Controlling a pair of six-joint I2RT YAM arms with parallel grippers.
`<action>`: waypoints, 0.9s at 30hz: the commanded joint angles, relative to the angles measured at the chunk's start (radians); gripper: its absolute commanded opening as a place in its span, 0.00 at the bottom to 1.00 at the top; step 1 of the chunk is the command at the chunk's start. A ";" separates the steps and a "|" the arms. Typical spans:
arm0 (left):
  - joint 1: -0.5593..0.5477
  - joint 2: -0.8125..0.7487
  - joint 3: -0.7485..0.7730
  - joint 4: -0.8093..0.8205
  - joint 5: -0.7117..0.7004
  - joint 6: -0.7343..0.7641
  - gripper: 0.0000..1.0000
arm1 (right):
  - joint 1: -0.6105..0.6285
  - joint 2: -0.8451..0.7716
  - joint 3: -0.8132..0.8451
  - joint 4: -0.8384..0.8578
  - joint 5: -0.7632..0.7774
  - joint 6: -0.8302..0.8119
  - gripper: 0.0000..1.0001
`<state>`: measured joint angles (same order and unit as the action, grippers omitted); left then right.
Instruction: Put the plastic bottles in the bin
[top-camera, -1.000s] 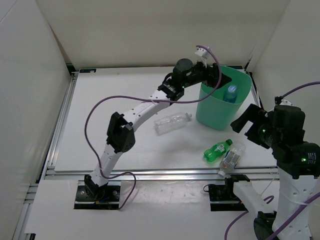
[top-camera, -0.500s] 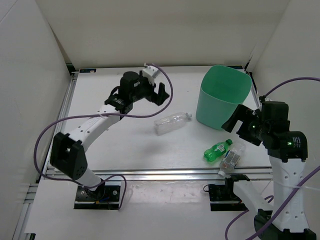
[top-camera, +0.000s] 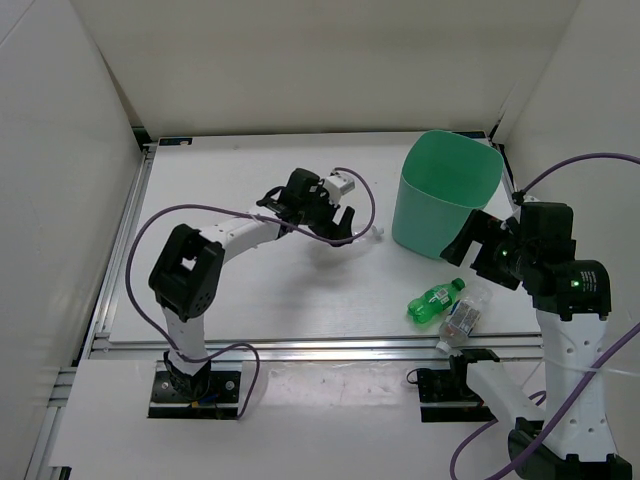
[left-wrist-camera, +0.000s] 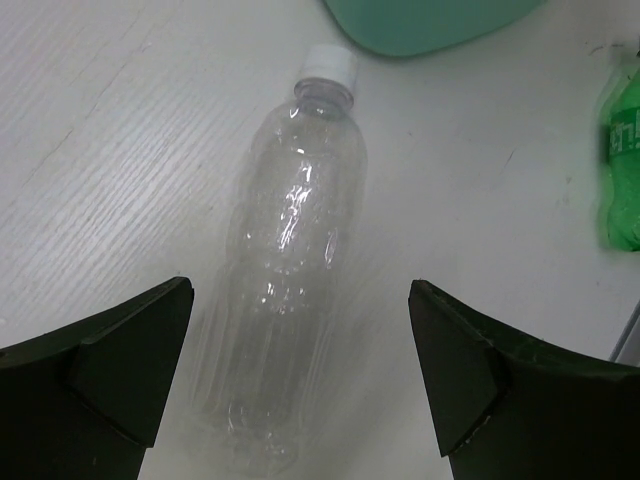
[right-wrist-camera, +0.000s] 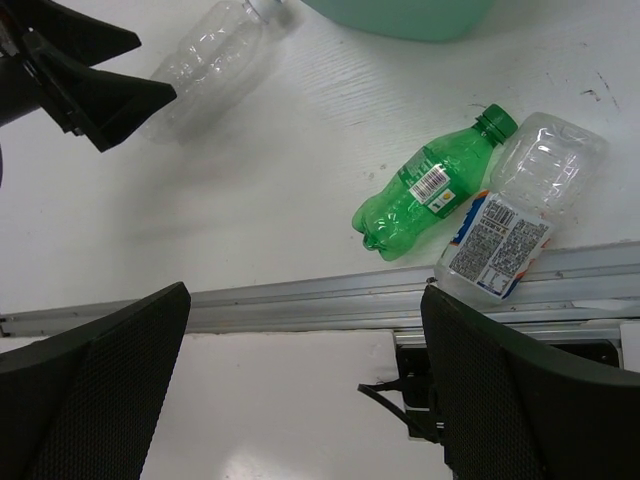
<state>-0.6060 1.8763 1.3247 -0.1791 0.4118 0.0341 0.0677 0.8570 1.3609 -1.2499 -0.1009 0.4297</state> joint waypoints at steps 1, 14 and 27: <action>-0.012 0.032 0.054 0.007 0.039 0.004 1.00 | 0.004 -0.010 0.009 0.009 0.009 -0.045 1.00; -0.034 0.236 0.157 -0.043 0.001 -0.045 0.98 | 0.004 0.011 -0.002 0.000 -0.036 -0.054 1.00; -0.022 0.120 0.419 -0.054 -0.189 -0.124 0.47 | 0.014 0.033 -0.020 0.018 -0.046 -0.045 1.00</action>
<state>-0.6369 2.1262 1.6352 -0.2440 0.2924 -0.0372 0.0746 0.8948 1.3418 -1.2545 -0.1345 0.3996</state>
